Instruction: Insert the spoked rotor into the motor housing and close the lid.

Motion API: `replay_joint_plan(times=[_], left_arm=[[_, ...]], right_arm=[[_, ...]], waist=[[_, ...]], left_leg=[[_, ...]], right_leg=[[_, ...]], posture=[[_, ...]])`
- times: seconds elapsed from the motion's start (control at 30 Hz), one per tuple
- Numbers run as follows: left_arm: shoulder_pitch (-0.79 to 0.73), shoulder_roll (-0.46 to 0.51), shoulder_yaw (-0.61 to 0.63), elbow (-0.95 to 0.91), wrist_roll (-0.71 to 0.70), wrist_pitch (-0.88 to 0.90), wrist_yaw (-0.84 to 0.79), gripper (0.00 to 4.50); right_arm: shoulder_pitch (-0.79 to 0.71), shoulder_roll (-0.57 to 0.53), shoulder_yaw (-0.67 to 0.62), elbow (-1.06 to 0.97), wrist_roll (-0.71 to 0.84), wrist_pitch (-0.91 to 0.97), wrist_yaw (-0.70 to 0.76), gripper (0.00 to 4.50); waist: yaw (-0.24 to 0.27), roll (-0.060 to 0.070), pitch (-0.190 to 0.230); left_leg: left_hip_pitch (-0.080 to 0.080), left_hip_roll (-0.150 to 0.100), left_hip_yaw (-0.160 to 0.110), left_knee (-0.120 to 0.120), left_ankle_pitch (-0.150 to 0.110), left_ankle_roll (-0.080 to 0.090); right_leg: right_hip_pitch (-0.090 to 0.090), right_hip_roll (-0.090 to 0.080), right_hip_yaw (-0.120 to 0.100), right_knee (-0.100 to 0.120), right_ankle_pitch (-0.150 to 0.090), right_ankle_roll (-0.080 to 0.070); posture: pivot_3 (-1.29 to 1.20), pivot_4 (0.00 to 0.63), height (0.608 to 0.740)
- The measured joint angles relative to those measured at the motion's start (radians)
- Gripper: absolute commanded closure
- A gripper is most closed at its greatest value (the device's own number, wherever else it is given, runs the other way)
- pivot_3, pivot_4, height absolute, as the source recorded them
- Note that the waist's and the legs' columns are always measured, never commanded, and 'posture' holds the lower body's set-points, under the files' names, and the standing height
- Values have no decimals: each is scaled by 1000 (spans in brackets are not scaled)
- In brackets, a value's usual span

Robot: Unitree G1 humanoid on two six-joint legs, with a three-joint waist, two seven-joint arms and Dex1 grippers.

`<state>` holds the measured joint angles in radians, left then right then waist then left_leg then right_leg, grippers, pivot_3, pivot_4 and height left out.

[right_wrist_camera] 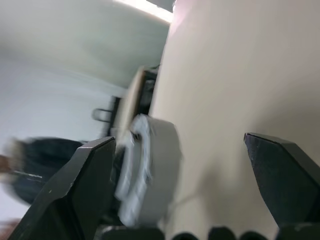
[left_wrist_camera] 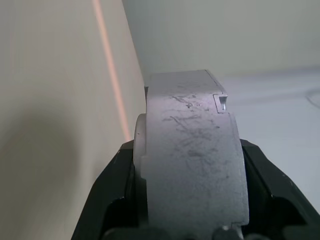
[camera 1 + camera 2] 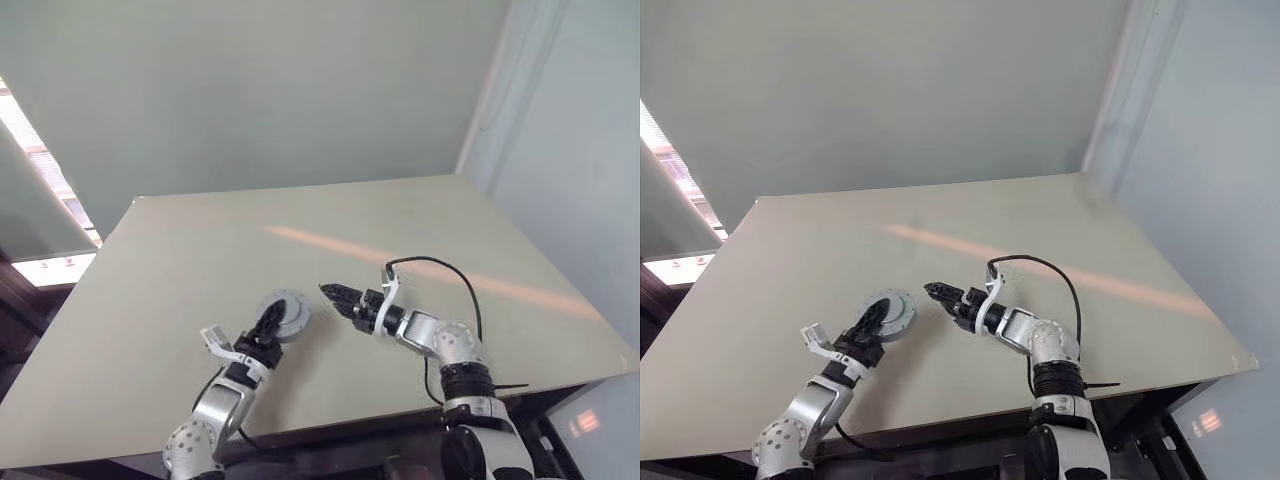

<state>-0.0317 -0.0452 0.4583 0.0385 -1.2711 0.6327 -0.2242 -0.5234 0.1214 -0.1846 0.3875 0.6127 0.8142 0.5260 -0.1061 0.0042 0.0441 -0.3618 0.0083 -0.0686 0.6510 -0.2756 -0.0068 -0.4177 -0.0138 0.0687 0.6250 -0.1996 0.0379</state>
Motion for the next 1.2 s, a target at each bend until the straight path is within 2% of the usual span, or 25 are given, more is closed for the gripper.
replay_joint_plan(times=[0.1,0.23,0.5,0.73,1.0,1.2], left_arm=[[-51,10,30,30,114,-149,7,2454],[-94,49,57,90,215,-264,16,2454],[-156,88,83,259,356,-381,43,2454],[-187,89,104,341,416,-426,57,2454],[-213,97,103,405,507,-475,87,2454],[-217,115,98,439,571,-498,126,417]], right_arm=[[46,-46,131,-54,-112,-190,82,0],[90,-118,252,-88,-225,-359,170,0],[156,-210,457,-132,-388,-553,268,0],[173,-232,517,-141,-439,-594,287,0],[179,-246,531,-141,-466,-612,288,0],[180,-250,531,-141,-476,-617,286,0]], waist=[[0,0,0],[7,-1,0],[12,-9,0],[13,-11,0],[13,-11,0],[12,-11,0]], left_leg=[[0,0,0,1,0,0],[0,-1,0,1,0,0],[0,-1,0,3,0,0],[1,-1,-1,6,0,0],[3,-1,-1,9,0,0],[4,-1,-1,11,0,0]], right_leg=[[0,0,0,0,0,0],[1,0,1,0,0,0],[2,0,1,0,0,0],[4,0,0,0,1,1],[7,0,0,1,2,3],[8,0,0,1,4,3]], posture=[[0,0,740],[0,0,740],[0,0,740],[0,0,740],[0,0,740],[0,0,740]])
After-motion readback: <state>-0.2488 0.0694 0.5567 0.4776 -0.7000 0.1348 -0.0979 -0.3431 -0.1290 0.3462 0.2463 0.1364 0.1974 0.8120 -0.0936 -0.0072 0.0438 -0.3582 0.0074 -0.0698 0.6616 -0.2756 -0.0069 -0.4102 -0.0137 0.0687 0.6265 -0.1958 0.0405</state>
